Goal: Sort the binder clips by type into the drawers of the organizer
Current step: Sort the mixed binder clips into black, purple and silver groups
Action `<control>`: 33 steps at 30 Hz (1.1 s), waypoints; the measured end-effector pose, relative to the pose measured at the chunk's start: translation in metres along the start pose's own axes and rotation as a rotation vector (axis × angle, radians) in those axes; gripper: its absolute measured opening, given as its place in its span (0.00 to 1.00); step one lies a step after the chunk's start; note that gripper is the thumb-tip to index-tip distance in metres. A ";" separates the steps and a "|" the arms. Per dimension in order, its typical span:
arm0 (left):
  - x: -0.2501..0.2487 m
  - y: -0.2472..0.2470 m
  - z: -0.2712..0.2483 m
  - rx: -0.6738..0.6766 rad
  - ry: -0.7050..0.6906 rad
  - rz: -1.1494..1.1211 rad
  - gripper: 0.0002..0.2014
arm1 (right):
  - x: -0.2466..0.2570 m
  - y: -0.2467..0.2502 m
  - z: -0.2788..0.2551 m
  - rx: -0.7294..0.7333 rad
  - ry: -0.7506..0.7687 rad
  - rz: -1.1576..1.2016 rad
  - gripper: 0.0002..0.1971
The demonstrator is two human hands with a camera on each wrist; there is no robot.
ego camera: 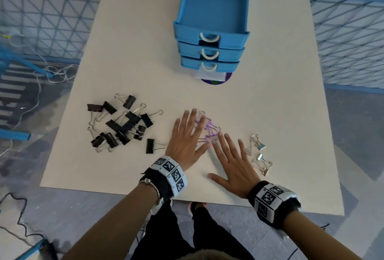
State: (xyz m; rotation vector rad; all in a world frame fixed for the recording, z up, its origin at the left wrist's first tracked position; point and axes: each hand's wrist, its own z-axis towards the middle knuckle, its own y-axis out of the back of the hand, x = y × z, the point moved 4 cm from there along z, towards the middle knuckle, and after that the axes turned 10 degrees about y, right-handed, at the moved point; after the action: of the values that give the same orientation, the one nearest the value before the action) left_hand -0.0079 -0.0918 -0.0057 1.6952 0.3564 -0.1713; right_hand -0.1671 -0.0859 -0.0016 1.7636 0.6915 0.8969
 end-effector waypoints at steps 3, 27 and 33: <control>0.039 0.025 -0.008 -0.059 0.126 -0.016 0.35 | 0.028 0.010 0.041 -0.060 0.083 0.027 0.39; 0.264 0.055 -0.034 0.188 0.246 0.059 0.42 | 0.101 -0.020 0.179 0.029 0.049 0.019 0.36; 0.249 0.045 -0.031 0.210 0.213 0.000 0.41 | 0.108 -0.018 0.185 0.045 -0.015 0.026 0.35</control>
State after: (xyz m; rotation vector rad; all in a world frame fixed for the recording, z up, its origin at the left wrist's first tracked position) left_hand 0.2386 -0.0326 -0.0365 1.9275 0.5113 -0.0274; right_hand 0.0455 -0.0899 -0.0333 1.8214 0.6853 0.8907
